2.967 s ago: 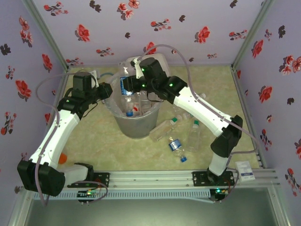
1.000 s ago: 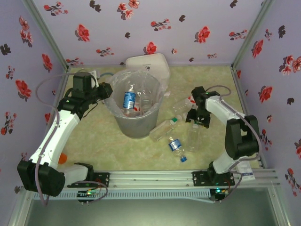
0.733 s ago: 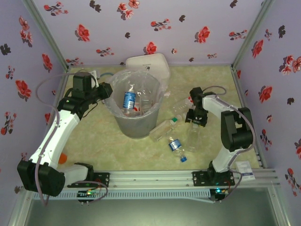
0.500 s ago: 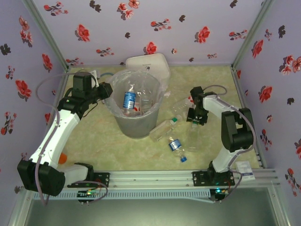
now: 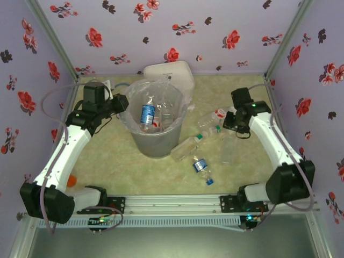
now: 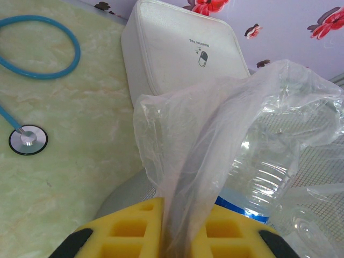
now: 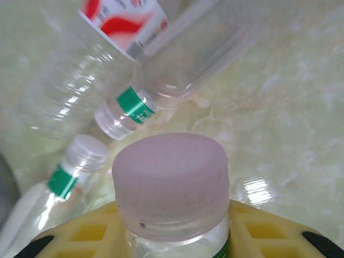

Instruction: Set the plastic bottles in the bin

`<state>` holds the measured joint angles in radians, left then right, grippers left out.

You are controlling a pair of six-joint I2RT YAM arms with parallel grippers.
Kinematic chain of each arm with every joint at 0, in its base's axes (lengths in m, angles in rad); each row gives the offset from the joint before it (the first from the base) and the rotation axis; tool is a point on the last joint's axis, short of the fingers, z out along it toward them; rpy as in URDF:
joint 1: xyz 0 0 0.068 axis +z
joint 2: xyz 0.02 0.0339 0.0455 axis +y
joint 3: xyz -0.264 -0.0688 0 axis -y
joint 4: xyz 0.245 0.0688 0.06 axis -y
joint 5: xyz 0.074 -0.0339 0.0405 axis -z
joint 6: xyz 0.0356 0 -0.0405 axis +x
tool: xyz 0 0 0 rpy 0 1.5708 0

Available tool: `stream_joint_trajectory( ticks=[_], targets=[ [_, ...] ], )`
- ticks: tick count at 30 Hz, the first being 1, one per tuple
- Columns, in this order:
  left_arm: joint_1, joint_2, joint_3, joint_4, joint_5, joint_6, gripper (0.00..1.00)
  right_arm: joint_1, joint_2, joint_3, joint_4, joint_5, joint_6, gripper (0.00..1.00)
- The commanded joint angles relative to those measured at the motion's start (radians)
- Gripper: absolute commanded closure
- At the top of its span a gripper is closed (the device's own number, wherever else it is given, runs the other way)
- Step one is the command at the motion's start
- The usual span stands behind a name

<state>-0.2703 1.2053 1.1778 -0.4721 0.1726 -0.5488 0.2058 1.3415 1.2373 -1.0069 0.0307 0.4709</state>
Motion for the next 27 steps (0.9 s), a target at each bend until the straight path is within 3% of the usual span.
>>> stream_joint_trajectory(
  ticks=[1, 14, 20, 27],
  targets=[
    [-0.012, 0.02, -0.016, -0.003, -0.005, 0.02, 0.87, -0.009, -0.058, 0.109, -0.109, 0.026, -0.005, 0.81],
    [-0.012, 0.016, -0.035, 0.016, -0.002, 0.01, 0.87, 0.003, -0.055, 0.479, -0.197, -0.119, -0.022, 0.89],
    [-0.012, 0.036, -0.033, 0.04, 0.019, -0.003, 0.87, 0.11, 0.05, 0.756, -0.124, -0.224, -0.032, 0.9],
    [-0.011, 0.024, -0.041, 0.043, 0.024, -0.012, 0.87, 0.311, 0.266, 1.061, 0.031, -0.271, -0.044, 0.93]
  ],
)
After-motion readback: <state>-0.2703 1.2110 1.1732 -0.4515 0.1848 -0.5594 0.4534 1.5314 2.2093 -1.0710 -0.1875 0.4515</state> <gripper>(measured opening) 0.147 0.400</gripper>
